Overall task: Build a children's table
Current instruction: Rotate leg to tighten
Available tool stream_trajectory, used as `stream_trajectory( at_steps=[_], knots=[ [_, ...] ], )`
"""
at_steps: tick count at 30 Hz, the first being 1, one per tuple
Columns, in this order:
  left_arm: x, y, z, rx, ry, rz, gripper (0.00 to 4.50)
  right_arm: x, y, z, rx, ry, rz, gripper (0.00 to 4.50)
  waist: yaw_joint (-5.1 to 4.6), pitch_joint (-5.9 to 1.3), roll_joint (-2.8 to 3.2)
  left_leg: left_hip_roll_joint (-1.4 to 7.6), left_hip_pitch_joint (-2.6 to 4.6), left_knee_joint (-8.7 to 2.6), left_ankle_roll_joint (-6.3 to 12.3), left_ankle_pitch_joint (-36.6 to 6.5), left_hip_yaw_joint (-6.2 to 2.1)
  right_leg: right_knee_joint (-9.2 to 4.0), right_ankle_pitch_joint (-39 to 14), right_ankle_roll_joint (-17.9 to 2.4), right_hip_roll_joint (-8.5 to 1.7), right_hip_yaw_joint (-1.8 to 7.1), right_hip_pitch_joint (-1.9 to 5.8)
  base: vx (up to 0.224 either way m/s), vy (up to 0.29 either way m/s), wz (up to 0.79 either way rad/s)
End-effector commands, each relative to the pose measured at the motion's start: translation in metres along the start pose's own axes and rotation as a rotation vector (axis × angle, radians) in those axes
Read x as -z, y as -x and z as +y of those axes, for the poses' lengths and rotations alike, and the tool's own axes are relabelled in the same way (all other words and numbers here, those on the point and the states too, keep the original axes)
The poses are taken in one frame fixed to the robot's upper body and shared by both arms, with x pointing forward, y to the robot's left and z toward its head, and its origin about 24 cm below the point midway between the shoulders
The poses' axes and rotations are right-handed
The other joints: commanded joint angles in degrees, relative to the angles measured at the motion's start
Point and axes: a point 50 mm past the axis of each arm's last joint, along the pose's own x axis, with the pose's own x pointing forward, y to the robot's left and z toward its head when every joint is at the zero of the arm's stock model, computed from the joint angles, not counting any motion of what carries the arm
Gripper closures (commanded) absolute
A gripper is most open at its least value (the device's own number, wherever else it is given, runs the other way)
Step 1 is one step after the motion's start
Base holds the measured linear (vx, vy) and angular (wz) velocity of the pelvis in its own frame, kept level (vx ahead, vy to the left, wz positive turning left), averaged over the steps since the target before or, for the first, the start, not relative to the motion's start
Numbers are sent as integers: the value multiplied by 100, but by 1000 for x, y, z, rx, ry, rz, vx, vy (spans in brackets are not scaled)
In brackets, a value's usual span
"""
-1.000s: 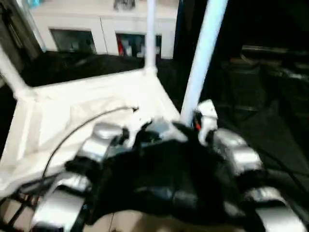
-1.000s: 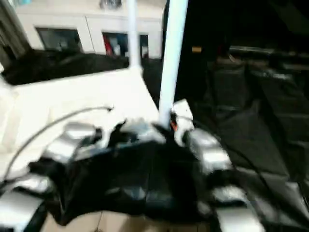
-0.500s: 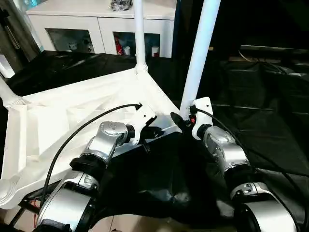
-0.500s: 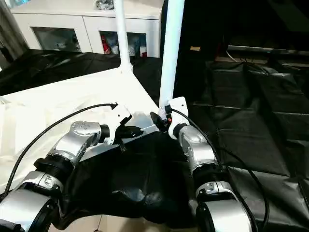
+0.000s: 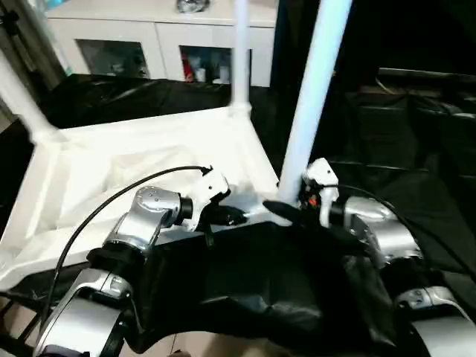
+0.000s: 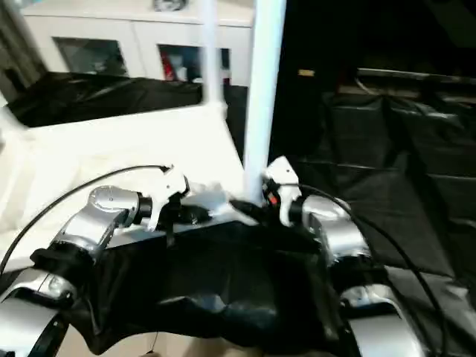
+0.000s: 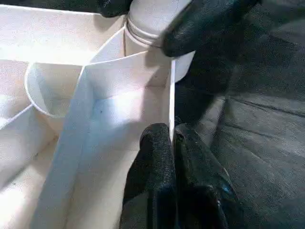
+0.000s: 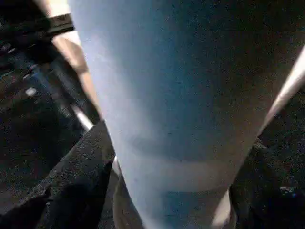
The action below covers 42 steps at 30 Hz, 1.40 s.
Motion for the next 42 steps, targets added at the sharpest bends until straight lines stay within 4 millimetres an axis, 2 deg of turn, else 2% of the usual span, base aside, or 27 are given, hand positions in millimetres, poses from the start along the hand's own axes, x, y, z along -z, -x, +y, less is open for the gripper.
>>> stream_trajectory(
  at_steps=[1, 4, 9, 14, 17, 22, 24, 26, 27, 31, 36, 37, 40, 42],
  knots=[
    [-22, -1, -4, 61, -89, -95, 450, 6, -8, 17, -153, 4, 39, 113, 0, -340, -48, -48, -29, -328, 449, -886, 111, -354, -491, -1529, -232, 87, 368, 0, 0, 0],
    [-18, 3, -4, 77, -89, -79, 450, 8, -3, 19, -195, 5, 55, 113, 23, -340, -49, -46, -16, -327, 441, -929, 114, -366, -603, -1483, -234, 92, 365, 0, 0, 0],
    [-15, 8, -5, 97, -78, -60, 450, 9, -1, 21, -220, -12, 57, 149, 50, -337, -53, -40, -17, -340, 369, -902, 106, -365, -697, -1446, -243, 94, 362, 0, 0, 0],
    [-14, 8, -6, 95, -74, -57, 450, 9, -3, 24, -217, -25, 46, 187, 53, -346, -49, -45, -15, -330, 373, -827, 108, -349, -537, -1459, -233, 92, 363, 0, 0, 0],
    [-16, 3, 0, -6, -69, -73, 450, 12, -10, 23, -150, -44, 25, 197, 49, -345, -49, -52, -15, -325, 342, -827, 112, -352, -519, -1460, -237, 96, 358, 0, 0, 0],
    [-21, -4, 11, -148, -17, -96, 450, 18, -29, 15, 92, -122, -7, 198, -8, -307, -47, -75, -2, -365, 147, -1117, 99, -432, -1298, -1257, -250, 109, 333, 0, 0, 0],
    [-24, -10, 18, -247, 15, -99, 450, 21, -43, 10, 268, -192, -12, 198, -82, -302, -41, -97, 10, -377, 24, -1183, 87, -461, -1676, -1135, -259, 109, 315, 0, 0, 0],
    [-26, -14, 21, -293, 28, -95, 450, 20, -49, 10, 317, -211, -20, 198, -111, -300, -39, -101, 10, -385, 7, -1233, 75, -489, -1879, -1042, -251, 101, 317, 0, 0, 0],
    [-27, -15, 22, -313, 36, -95, 450, 19, -52, 11, 337, -218, -29, 198, -113, -298, -32, -96, 13, -377, 39, -1252, 81, -494, -1849, -1042, -251, 111, 301, 0, 0, 0],
    [-35, -28, 26, -404, 56, -115, 450, 12, -75, 18, 415, -232, -41, 198, -118, -319, -35, -104, -15, -370, 75, -1081, 82, -460, -1473, -1097, -239, 112, 317, 0, 0, 0],
    [-43, -38, 23, -398, 52, -150, 450, 7, -91, 29, 369, -141, -32, 198, -122, -331, -35, -110, -29, -357, 114, -1033, 81, -431, -1144, -1177, -236, 102, 346, 0, 0, 0],
    [-43, -39, 22, -390, 49, -152, 450, 7, -91, 30, 353, -149, -37, 158, -141, -331, -36, -120, -54, -361, 146, -1002, 73, -421, -1066, -1176, -241, 101, 374, 0, 0, 0],
    [-41, -38, 21, -372, 38, -147, 450, 8, -89, 29, 329, -187, -64, 157, -162, -330, -50, -115, -37, -353, 265, -1048, 87, -432, -1016, -1257, -234, 104, 362, 0, 0, 0],
    [-36, -35, 19, -348, 27, -140, 450, 8, -84, 28, 301, -148, -55, 111, -162, -324, -45, -109, -31, -358, 280, -1107, 86, -445, -1164, -1256, -239, 105, 357, 0, 0, 0]
  ],
)
